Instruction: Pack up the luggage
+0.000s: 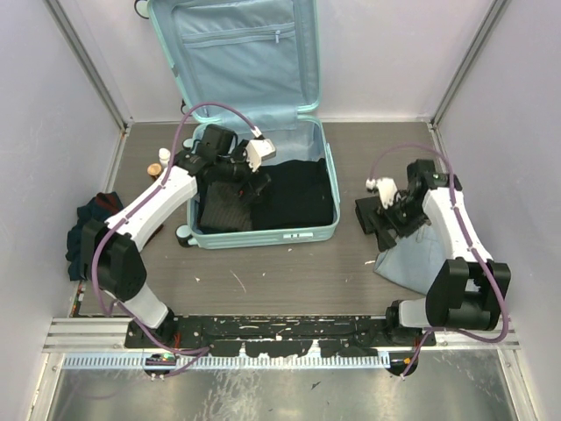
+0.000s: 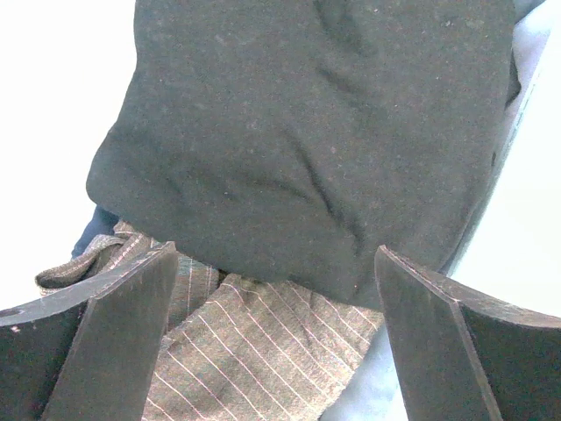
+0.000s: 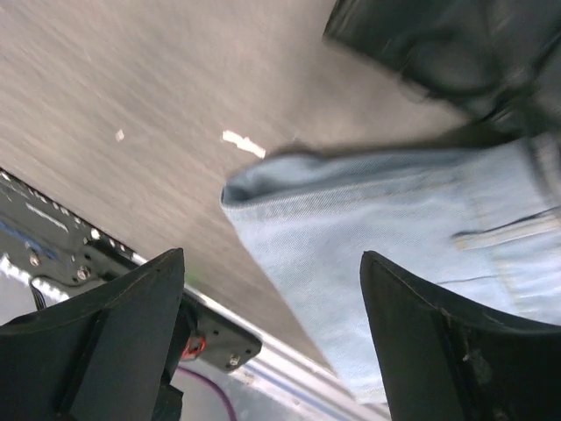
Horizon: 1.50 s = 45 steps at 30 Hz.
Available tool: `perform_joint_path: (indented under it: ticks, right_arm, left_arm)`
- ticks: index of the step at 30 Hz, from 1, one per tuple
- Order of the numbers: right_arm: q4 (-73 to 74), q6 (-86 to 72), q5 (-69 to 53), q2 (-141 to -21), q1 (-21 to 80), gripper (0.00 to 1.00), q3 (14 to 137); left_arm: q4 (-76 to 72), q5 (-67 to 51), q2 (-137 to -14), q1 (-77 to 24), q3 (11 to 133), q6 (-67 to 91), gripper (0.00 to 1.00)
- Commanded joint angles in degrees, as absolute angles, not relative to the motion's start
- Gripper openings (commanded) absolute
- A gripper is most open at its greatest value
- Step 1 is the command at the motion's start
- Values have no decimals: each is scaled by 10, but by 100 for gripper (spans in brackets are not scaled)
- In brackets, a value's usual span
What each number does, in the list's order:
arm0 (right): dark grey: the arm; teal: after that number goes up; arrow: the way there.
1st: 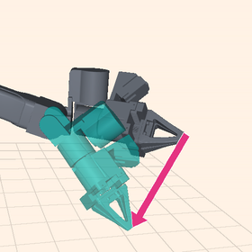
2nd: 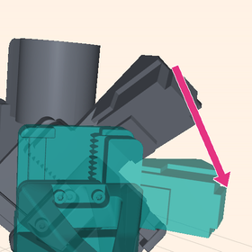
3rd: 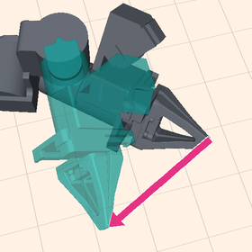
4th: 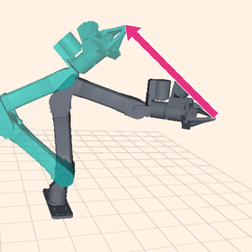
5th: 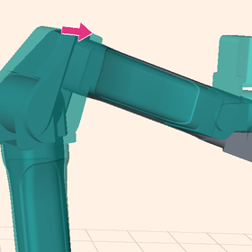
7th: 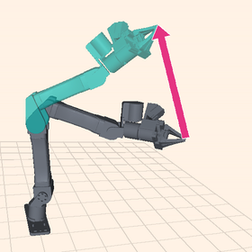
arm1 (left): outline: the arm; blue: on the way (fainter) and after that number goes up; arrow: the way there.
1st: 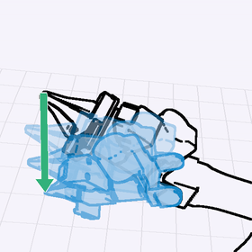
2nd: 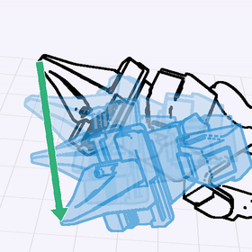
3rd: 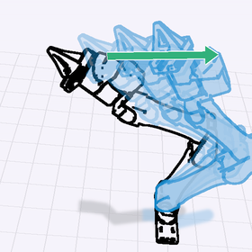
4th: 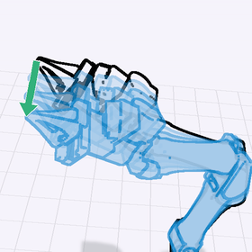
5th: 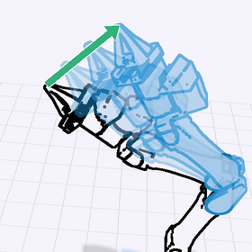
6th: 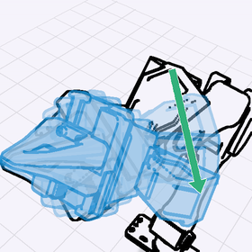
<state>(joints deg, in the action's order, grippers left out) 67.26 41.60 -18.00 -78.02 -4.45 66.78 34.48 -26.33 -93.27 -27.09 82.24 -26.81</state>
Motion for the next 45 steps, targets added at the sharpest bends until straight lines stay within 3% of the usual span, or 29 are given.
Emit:
perform_joint_path:
  ticks: [1, 11, 18, 23, 30, 36, 45]
  right_arm:
    - [639, 443, -107, -758, -53, 85, 586]
    - [477, 390, -108, -802, -54, 78, 582]
    - [417, 223, -104, -866, -54, 81, 656]
    - [497, 251, -69, -910, -64, 81, 705]
    - [538, 326, -27, -861, -98, 75, 609]
    - [485, 284, -41, -933, -97, 76, 561]
    - [453, 296, -160, -1001, 47, 75, 604]
  left_arm:
    - [334, -280, -907, -271, 825, -247, 95]
    - [332, -273, -888, -270, 815, -241, 95]
    - [324, -256, -884, -270, 813, -203, 95]
    - [332, -249, -877, -270, 811, -200, 95]
    - [317, -243, -855, -270, 782, -199, 95]
    - [313, -251, -854, -270, 781, -183, 95]
    - [305, -250, -854, -270, 782, -188, 95]
